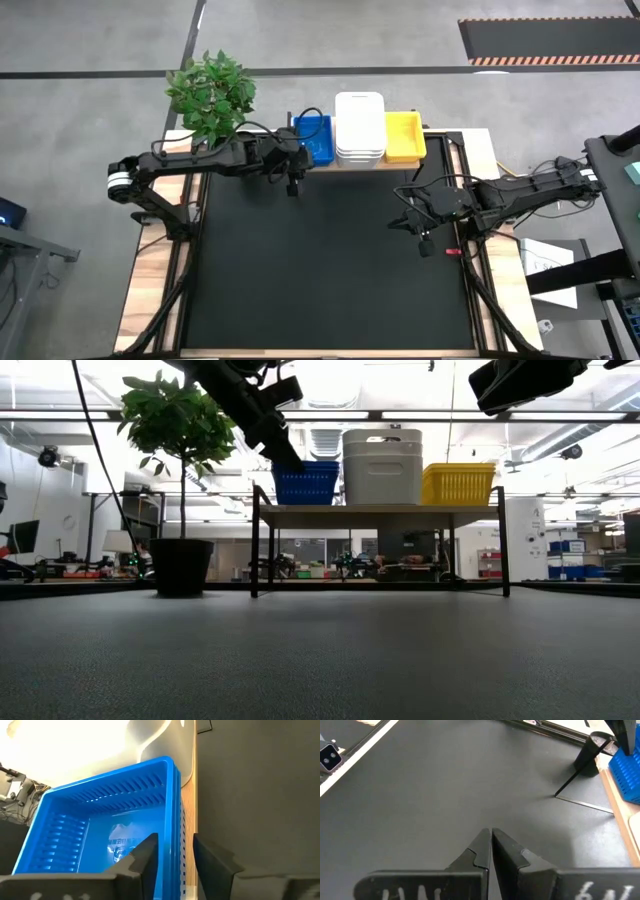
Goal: Stack baskets on shelf by color
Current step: Return to Home Position
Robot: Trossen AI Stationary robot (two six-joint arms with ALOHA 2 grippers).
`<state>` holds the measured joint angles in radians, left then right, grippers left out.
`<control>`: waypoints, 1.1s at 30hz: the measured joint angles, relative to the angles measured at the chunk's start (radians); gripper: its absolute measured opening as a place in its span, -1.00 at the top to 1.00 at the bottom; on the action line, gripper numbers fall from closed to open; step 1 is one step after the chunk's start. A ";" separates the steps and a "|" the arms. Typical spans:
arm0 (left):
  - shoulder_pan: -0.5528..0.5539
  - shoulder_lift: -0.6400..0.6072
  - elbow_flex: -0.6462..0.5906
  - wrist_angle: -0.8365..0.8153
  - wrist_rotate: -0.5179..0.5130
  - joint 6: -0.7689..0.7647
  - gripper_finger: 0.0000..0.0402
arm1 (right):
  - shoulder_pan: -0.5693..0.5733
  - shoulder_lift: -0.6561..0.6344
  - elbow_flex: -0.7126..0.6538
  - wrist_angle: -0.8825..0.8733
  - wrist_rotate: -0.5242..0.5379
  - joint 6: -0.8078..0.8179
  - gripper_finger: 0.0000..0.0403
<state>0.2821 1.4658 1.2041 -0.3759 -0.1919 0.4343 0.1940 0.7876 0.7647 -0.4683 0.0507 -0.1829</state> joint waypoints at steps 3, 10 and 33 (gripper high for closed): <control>0.000 -0.010 0.005 0.000 -0.003 0.000 0.44 | 0.000 0.000 0.000 0.000 -0.001 0.000 0.96; -0.002 -0.053 0.005 0.000 -0.004 -0.002 0.43 | 0.000 0.000 -0.002 0.002 -0.002 -0.055 0.96; -0.244 -0.363 -0.387 0.470 0.011 0.022 0.43 | -0.013 -0.278 -0.250 0.304 0.002 -0.307 0.96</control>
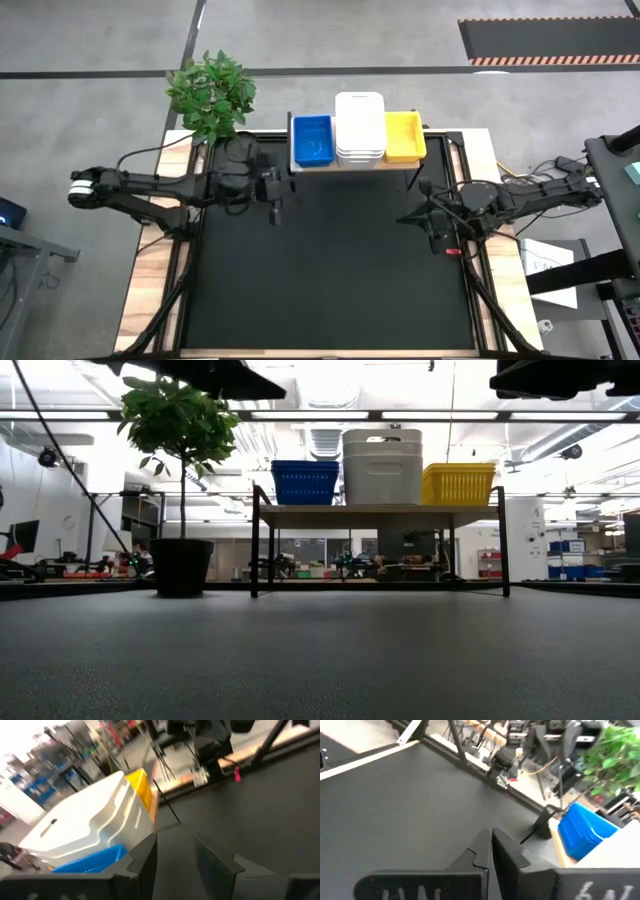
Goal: Stack baskets on shelf by color
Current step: Return to Home Position
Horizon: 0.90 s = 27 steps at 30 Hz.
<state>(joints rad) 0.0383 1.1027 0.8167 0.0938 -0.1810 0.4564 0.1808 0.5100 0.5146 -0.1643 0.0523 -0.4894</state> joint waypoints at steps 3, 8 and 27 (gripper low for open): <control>0.001 -0.061 -0.092 0.096 0.000 0.020 0.43 | -0.008 -0.047 -0.033 0.011 0.000 -0.006 0.96; 0.001 -0.172 -0.194 0.182 -0.001 0.023 0.43 | -0.012 -0.135 -0.047 -0.010 0.000 -0.002 0.96; 0.002 -0.468 -0.418 0.210 -0.002 -0.036 0.43 | -0.012 -0.442 -0.143 -0.062 0.002 -0.025 0.96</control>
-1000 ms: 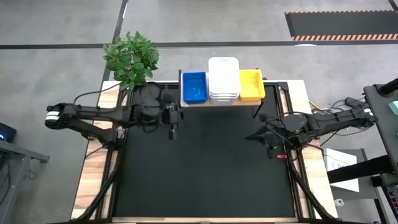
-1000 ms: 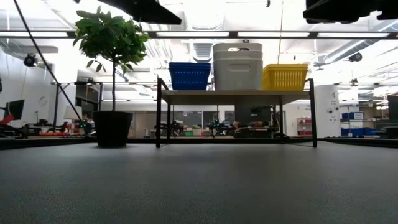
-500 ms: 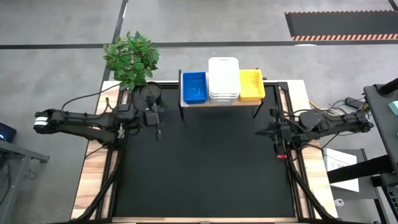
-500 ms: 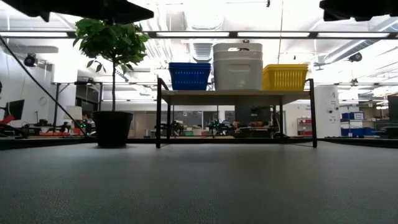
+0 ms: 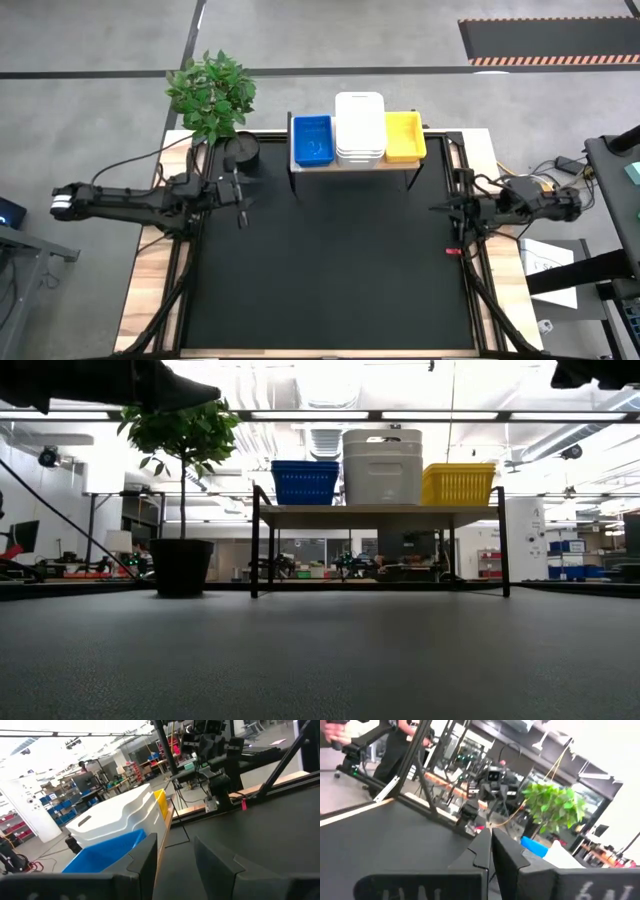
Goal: Stack baskets on shelf by color
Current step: Return to Home Position
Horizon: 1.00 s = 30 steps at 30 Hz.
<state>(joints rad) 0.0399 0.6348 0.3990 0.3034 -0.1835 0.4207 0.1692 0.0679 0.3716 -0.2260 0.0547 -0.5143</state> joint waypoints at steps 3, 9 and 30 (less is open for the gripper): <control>0.000 -0.033 -0.024 0.006 0.000 -0.024 0.43 | 0.000 -0.059 -0.027 0.007 0.001 -0.021 0.96; 0.001 -0.095 -0.079 0.030 -0.006 -0.050 0.43 | 0.000 -0.048 -0.040 0.039 0.005 -0.036 0.96; 0.002 -0.250 -0.300 0.220 -0.005 -0.131 0.43 | 0.000 -0.047 -0.284 0.281 0.017 0.012 0.96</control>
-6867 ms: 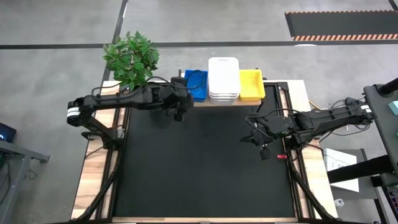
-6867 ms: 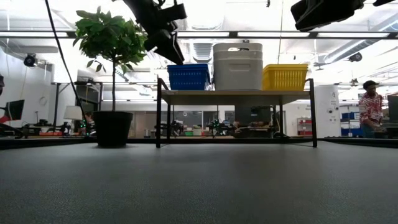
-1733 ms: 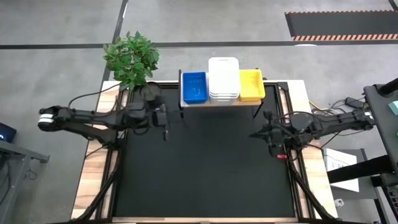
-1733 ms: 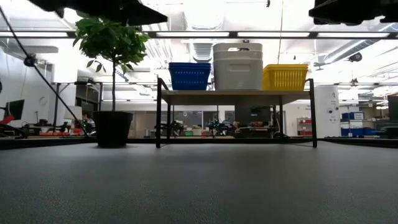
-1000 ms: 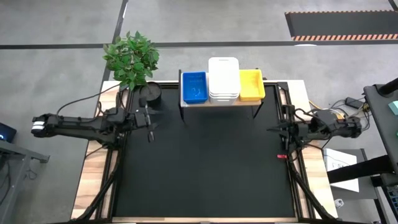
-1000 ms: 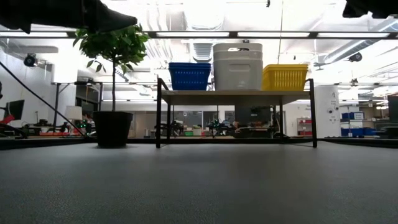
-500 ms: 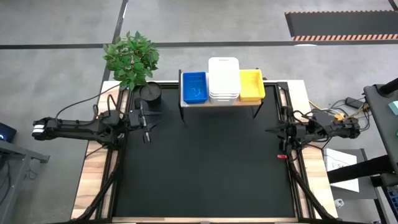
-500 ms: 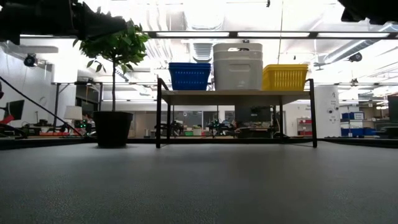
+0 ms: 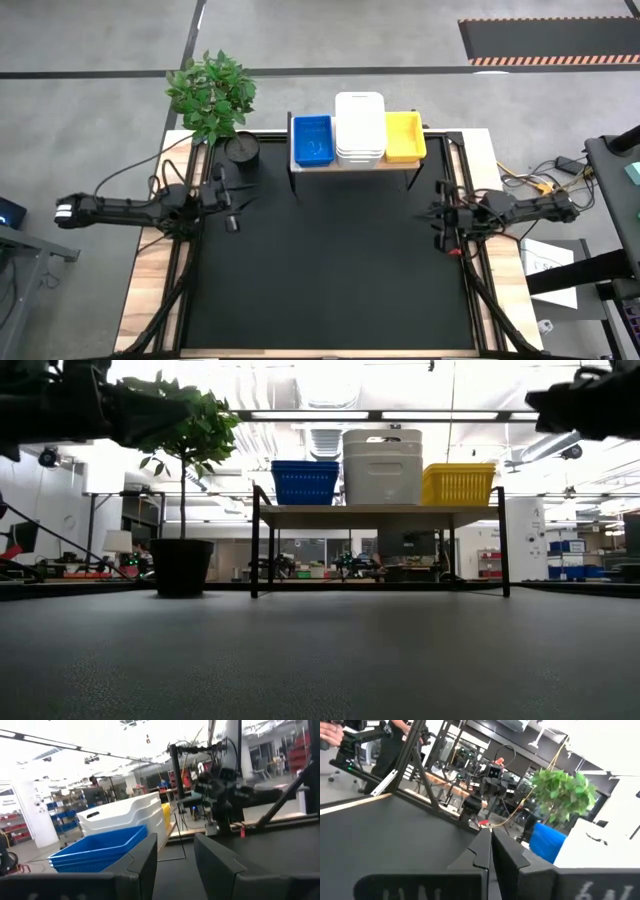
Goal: Stack baskets on shelf by color
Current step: Return to Home Position
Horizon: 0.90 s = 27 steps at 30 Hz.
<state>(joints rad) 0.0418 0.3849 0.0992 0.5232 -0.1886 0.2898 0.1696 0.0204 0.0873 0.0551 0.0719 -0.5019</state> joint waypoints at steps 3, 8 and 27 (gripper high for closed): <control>0.000 -0.026 -0.032 0.027 0.000 -0.021 0.43 | 0.000 0.000 -0.063 0.077 0.006 0.016 0.96; 0.000 -0.064 -0.089 0.091 0.002 -0.080 0.43 | 0.000 0.005 -0.075 0.079 0.011 0.030 0.96; 0.000 -0.020 -0.092 0.056 -0.027 -0.121 0.43 | 0.000 0.007 -0.076 0.077 0.008 0.366 0.96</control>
<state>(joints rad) 0.0422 0.3649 0.0071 0.5789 -0.2157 0.1684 0.1696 0.0273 0.0116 0.1326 0.0799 -0.1359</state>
